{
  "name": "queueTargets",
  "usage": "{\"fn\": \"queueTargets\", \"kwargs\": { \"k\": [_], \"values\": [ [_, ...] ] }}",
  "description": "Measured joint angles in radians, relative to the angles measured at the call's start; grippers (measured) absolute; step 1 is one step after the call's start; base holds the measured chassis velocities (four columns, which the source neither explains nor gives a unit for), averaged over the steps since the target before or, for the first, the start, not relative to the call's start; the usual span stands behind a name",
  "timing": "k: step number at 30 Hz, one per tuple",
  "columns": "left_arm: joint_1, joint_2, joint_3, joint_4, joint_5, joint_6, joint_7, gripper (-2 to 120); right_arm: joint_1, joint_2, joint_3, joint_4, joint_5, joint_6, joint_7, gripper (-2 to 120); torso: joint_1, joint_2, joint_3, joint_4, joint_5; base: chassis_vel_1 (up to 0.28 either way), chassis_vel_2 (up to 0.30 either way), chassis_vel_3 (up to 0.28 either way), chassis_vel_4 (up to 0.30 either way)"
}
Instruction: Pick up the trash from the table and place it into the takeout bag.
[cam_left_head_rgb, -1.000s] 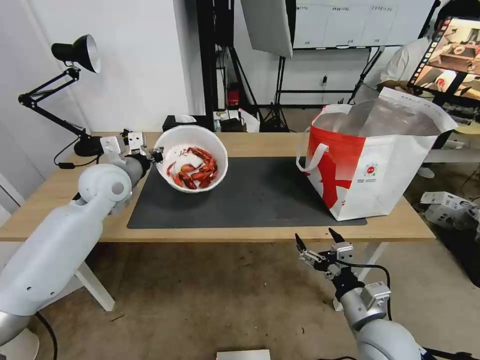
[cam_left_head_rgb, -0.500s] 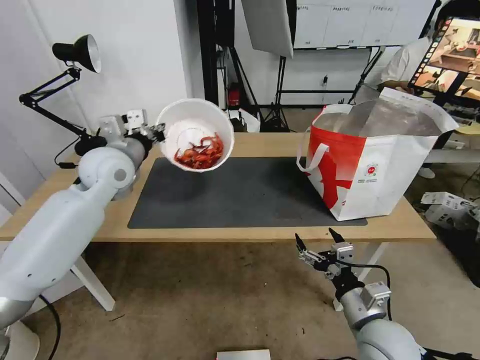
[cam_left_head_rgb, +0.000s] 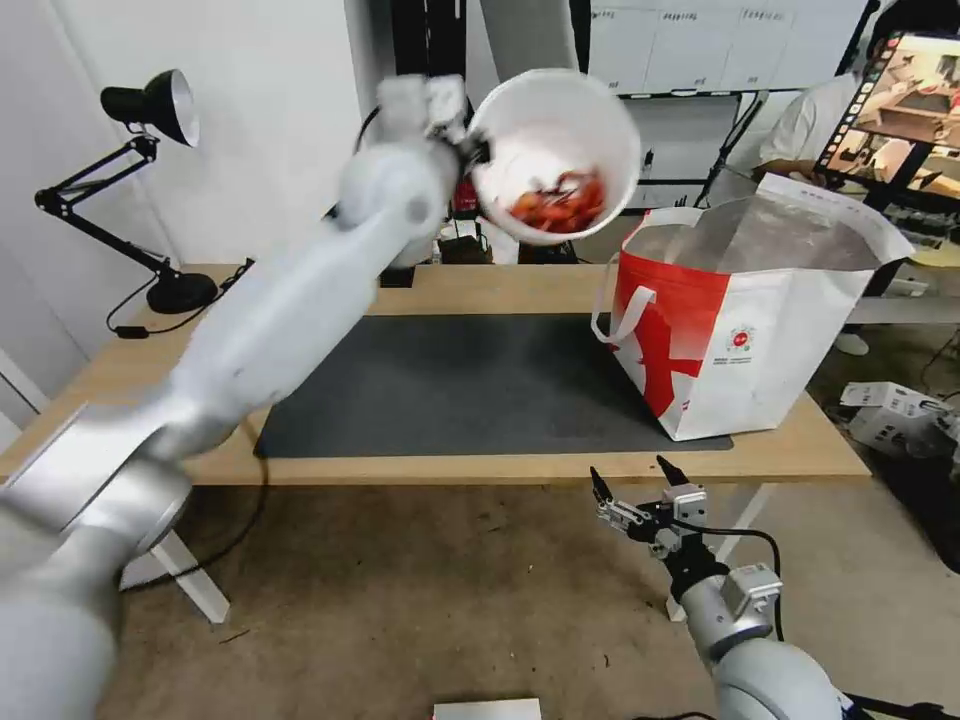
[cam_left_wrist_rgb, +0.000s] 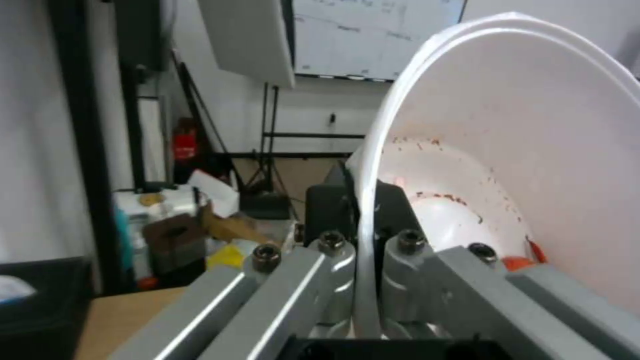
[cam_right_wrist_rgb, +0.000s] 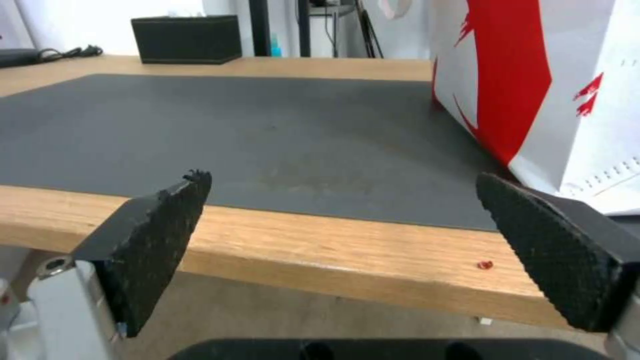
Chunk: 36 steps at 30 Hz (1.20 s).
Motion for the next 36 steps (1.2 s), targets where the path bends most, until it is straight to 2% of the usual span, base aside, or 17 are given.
{"fn": "queueTargets", "kwargs": {
  "k": [1,4,5,8,10,16,21,30,36],
  "values": [
    [0.000,0.000,0.000,0.000,0.000,0.000,0.000,0,0.000,0.000,0.000,0.000,0.000,0.000,0.000,100,0.000,0.000,0.000,0.0000,0.0000,0.000,0.000,0.000,0.000],
    [-0.039,-0.128,0.015,0.103,0.022,0.000,0.000,0,0.000,0.000,0.000,0.000,0.000,0.000,0.000,100,0.000,0.000,0.000,-0.0001,0.0002,0.000,0.000,0.000,0.000],
    [-0.039,-0.128,0.015,0.103,0.022,0.000,0.000,0,0.000,0.000,0.000,0.000,0.000,0.000,0.000,100,0.000,0.000,0.000,-0.0001,0.0002,0.000,0.000,0.000,0.000],
    [-0.050,-0.243,0.021,0.196,0.064,-0.002,0.006,0,0.000,0.000,0.000,0.000,0.000,0.000,0.000,100,0.000,0.000,0.000,-0.0005,0.0002,0.000,0.000,0.000,0.000],
    [-0.051,-0.257,0.030,0.211,0.073,-0.009,0.008,0,0.000,0.000,0.000,0.000,0.000,0.000,0.000,100,0.000,0.000,0.000,-0.0006,0.0002,0.000,0.000,0.000,0.000],
    [-0.030,-0.264,0.108,0.234,0.162,-0.027,0.034,0,0.000,0.000,0.000,0.000,0.000,0.000,0.000,100,0.000,0.000,0.000,0.0006,-0.0003,0.000,0.000,0.000,0.000],
    [0.006,-0.258,0.136,0.224,0.214,-0.053,0.072,0,0.000,0.000,0.000,0.000,0.000,0.000,0.000,100,0.000,0.000,0.000,0.0001,-0.0003,0.000,0.000,0.000,0.000],
    [0.022,-0.255,0.172,0.202,0.222,-0.105,0.178,0,0.000,0.000,0.000,0.000,0.000,0.000,0.000,100,0.000,0.000,0.000,0.0000,-0.0003,0.000,0.000,0.000,0.000],
    [0.027,-0.254,0.192,0.190,0.176,-0.088,0.226,0,0.000,0.000,0.000,0.000,0.000,0.000,0.000,100,0.000,0.000,0.000,0.0001,-0.0004,0.000,0.000,0.000,0.000]
  ]
}}
